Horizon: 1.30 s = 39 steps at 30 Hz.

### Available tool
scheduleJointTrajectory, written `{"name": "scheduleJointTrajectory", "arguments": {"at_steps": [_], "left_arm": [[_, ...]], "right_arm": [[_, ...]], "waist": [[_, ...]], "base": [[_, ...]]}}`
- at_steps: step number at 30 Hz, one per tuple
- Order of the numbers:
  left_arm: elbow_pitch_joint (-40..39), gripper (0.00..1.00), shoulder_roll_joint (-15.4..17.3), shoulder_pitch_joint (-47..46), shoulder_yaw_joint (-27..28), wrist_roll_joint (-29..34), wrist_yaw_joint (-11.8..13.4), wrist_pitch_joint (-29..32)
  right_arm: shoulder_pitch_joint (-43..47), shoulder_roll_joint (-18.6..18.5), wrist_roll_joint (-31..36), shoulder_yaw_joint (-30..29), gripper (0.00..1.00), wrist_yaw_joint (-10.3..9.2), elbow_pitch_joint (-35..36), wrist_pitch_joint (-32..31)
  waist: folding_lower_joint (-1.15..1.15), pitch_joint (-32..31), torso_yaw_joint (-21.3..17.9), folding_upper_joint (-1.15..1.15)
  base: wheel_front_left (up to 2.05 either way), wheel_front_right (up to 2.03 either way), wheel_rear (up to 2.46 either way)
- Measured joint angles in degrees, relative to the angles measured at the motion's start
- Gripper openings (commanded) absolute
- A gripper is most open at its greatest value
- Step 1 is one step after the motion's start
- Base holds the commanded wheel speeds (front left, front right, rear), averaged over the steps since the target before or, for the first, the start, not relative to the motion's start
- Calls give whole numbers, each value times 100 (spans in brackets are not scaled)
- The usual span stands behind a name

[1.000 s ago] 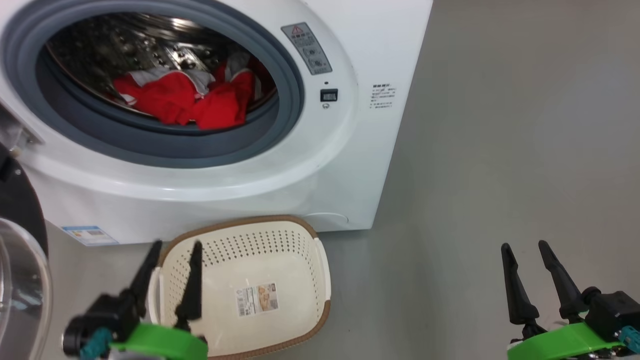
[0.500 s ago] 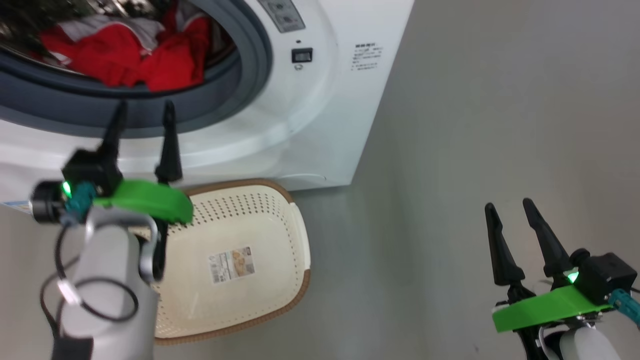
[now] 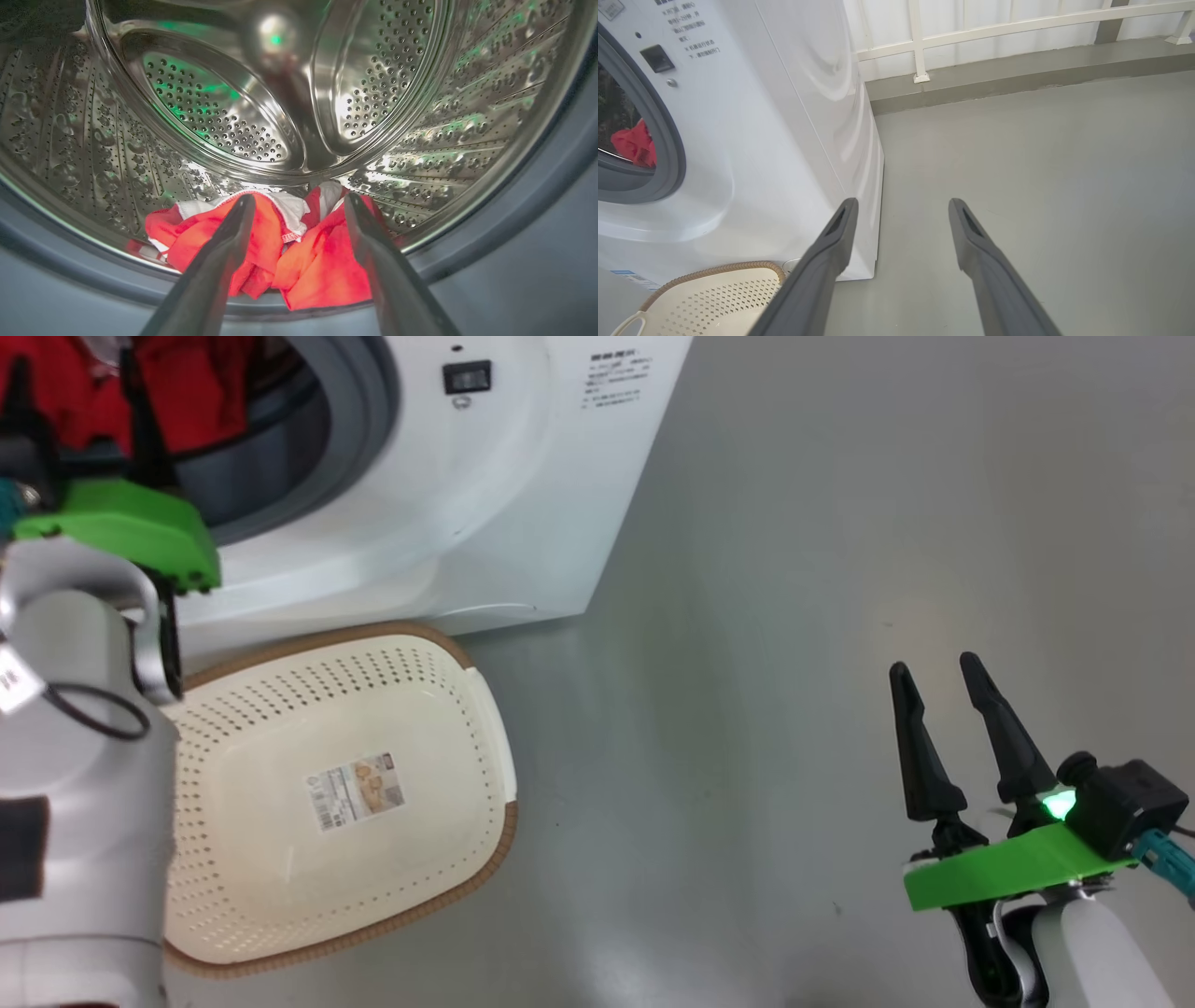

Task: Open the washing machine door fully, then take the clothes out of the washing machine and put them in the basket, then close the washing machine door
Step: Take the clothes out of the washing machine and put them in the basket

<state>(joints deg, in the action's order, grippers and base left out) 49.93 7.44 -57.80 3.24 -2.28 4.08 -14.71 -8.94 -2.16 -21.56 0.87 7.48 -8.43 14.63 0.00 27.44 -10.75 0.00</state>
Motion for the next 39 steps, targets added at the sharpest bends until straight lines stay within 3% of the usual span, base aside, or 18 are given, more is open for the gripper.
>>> {"name": "scheduleJointTrajectory", "arguments": {"at_steps": [5,21,39], "left_arm": [[660,100,181,-572,-19,181,350,0],[1701,100,670,-1421,-119,339,1071,0],[2380,100,750,-1560,-203,263,1101,240]], "right_arm": [[-226,-1,-22,36,100,0,29,0],[-332,0,-60,152,100,0,63,0],[-431,0,-65,188,100,0,114,0]], "waist": [[0,253,-187,0],[0,608,-422,0],[0,647,-408,0]], "base": [[0,0,0],[0,0,0],[0,0,0]]}}
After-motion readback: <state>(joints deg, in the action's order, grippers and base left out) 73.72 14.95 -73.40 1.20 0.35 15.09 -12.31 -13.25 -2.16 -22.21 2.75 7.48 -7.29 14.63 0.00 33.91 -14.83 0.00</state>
